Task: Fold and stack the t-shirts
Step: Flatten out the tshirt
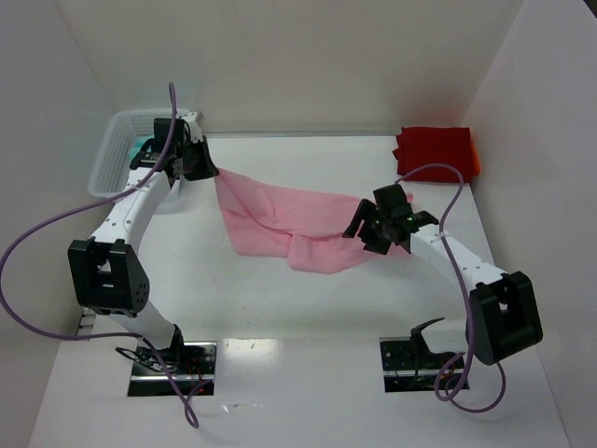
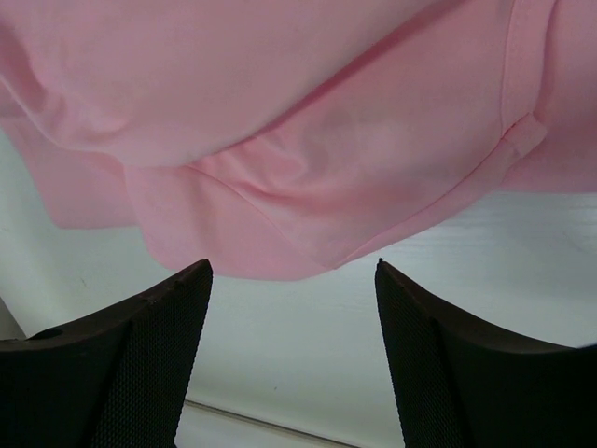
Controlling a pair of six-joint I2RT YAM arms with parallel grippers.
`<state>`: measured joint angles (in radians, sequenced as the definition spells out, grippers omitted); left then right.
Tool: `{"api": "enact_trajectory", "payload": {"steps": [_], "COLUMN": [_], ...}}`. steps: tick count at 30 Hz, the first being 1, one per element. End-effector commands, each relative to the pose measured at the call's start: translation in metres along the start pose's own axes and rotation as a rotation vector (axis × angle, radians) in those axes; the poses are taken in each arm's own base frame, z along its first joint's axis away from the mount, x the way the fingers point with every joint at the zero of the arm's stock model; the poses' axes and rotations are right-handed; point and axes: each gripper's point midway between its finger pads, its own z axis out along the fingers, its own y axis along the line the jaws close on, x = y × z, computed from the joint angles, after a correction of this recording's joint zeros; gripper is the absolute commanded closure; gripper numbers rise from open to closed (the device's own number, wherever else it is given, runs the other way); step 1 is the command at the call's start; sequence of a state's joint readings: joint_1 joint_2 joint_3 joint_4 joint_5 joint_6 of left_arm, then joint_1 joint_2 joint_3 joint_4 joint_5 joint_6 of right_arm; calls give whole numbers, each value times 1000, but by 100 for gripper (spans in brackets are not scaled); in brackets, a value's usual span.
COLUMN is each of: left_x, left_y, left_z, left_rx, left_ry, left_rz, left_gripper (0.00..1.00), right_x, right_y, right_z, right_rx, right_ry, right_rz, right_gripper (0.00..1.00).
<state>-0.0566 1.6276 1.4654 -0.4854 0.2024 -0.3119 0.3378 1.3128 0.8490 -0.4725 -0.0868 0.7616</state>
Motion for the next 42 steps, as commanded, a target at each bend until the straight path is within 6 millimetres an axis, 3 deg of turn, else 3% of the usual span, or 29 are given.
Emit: {"api": "enact_trajectory", "payload": {"steps": [1, 9, 18, 24, 31, 36, 39, 42], "left_x": [-23, -23, -23, -24, -24, -24, -24, -29], "left_y": [-2, -2, -2, 0, 0, 0, 0, 4], "left_z": [-1, -1, -1, -1, -1, -1, -1, -3], "left_rx": [8, 8, 8, -2, -2, -2, -2, -15], "left_ry": [-66, -66, -66, -68, -68, -68, -68, -82], "left_rz": [43, 43, 52, 61, 61, 61, 61, 57], "left_gripper": [100, 100, 100, 100, 100, 100, 100, 100], "right_x": [32, 63, 62, 55, 56, 55, 35, 19], "right_y": [-7, -10, -22, -10, -5, -10, 8, 29], "right_z": [13, 32, 52, 65, 71, 68, 50, 28], "right_rx": [42, 97, 149, 140, 138, 163, 144, 103], "right_ry": [74, 122, 103, 82, 86, 79, 27, -5], "right_rz": [-13, -49, -53, -80, -88, -91, -91, -97], "right_gripper": [25, 25, 28, 32, 53, 85, 100, 100]}}
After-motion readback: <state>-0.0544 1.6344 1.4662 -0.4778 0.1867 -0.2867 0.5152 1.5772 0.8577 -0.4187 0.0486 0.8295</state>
